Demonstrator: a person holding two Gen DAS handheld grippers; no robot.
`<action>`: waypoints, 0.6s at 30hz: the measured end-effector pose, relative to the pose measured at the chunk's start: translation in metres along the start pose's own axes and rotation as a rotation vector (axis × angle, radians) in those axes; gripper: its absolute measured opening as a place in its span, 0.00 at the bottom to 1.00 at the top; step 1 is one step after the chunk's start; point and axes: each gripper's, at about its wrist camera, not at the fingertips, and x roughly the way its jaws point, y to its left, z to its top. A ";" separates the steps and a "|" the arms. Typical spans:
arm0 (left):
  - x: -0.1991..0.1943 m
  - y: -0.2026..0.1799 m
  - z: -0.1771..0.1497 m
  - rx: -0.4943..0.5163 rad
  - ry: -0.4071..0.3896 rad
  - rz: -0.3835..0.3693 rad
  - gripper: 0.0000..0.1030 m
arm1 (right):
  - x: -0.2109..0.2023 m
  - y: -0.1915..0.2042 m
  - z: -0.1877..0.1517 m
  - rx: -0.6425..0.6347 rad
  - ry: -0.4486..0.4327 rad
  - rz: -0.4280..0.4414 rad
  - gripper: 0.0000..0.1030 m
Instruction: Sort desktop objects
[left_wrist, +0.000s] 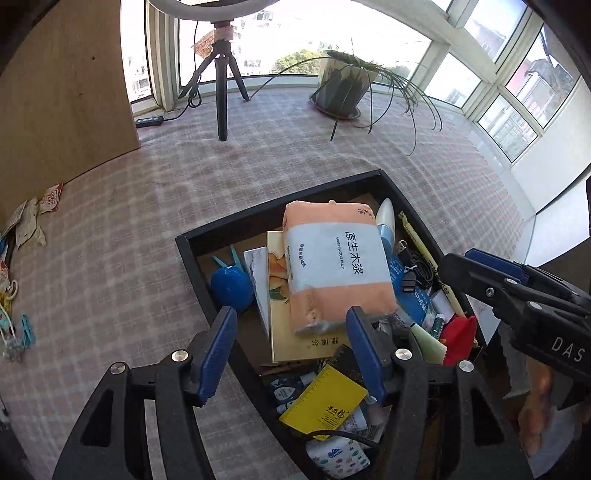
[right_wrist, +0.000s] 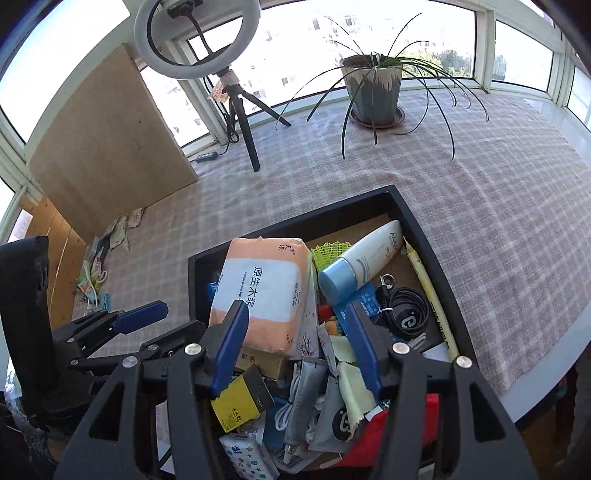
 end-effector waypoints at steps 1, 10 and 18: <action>-0.005 0.010 -0.006 -0.002 -0.002 0.015 0.58 | 0.001 0.009 -0.004 -0.007 0.000 0.002 0.52; -0.051 0.098 -0.052 -0.075 -0.057 0.129 0.70 | 0.010 0.105 -0.035 -0.117 -0.012 -0.035 0.53; -0.083 0.153 -0.080 -0.135 -0.086 0.151 0.70 | 0.009 0.179 -0.050 -0.165 -0.014 -0.010 0.53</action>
